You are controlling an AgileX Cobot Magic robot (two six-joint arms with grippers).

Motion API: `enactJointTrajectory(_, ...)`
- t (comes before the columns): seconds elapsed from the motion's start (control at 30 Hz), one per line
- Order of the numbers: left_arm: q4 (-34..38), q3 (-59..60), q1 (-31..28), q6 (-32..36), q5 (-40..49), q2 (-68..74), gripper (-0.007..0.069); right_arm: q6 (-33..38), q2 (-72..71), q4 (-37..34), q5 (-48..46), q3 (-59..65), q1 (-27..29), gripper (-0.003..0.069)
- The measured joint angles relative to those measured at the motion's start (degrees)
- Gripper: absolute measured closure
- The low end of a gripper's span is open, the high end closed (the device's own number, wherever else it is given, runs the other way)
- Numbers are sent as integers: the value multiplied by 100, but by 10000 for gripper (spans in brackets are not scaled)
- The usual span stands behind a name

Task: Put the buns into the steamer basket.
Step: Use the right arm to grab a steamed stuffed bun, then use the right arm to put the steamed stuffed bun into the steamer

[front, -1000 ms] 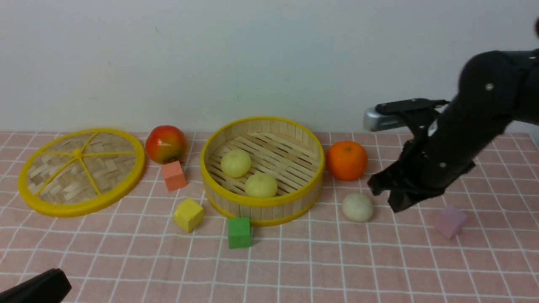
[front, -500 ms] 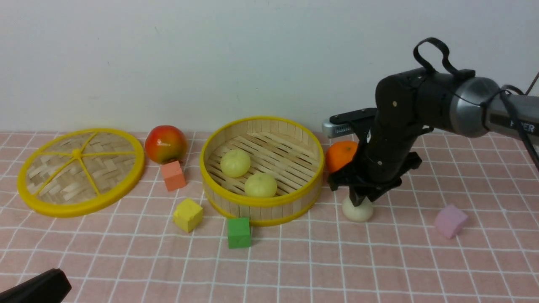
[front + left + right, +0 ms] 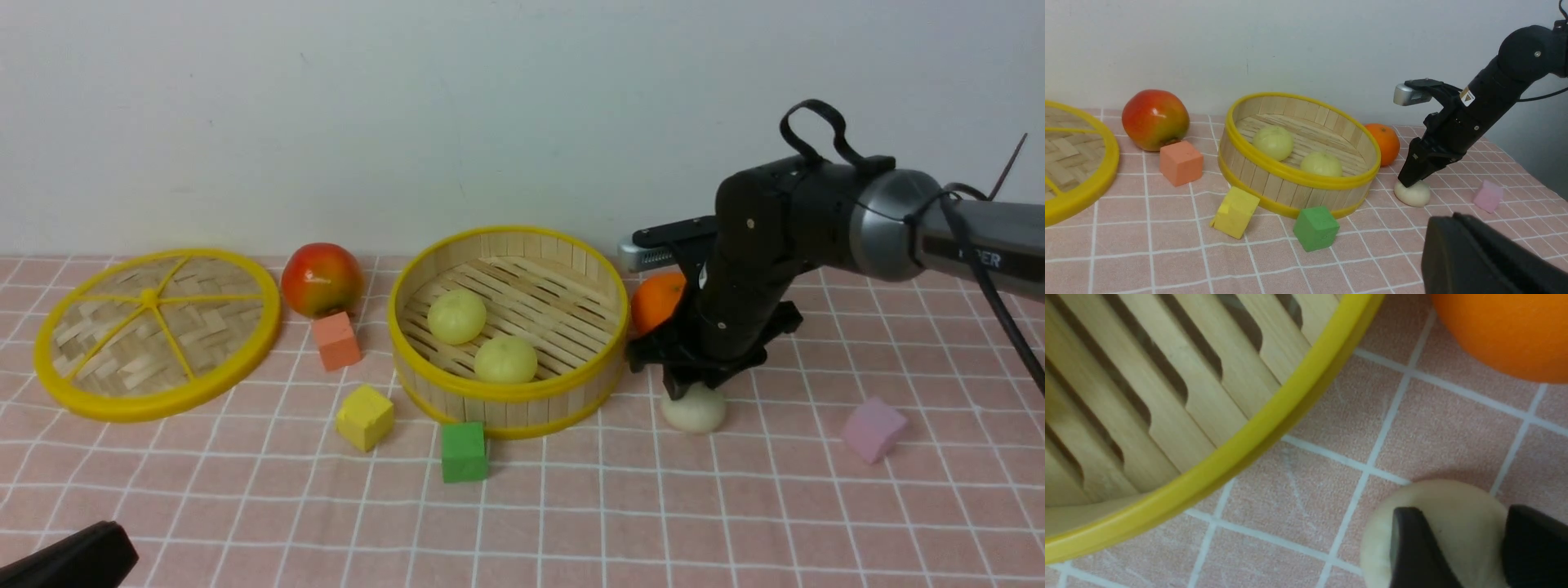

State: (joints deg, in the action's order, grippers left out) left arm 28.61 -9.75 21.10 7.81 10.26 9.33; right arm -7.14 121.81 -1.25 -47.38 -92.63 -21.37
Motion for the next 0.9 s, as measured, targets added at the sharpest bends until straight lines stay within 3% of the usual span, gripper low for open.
enactJointTrajectory(0.2, 0, 0, 0, 0, 0, 0, 621, -7, 50, 17, -11, -26, 0, 388)
enactJointTrajectory(0.43, 0, 0, 0, 0, 0, 0, 620, 299, -295, 11, -360, -30, 0, 622)
enactJointTrajectory(0.53, 0, 0, 0, 0, 0, 0, 620, 352, -677, -82, -417, -30, 0, 638)
enactJointTrajectory(0.67, 0, 0, 0, 0, 0, 0, 620, 557, -1155, -712, -270, -30, 0, 638)
enactJointTrajectory(0.9, 0, 0, 0, 0, 0, 0, 611, 1934, -938, -2669, 964, -89, -11, 638)
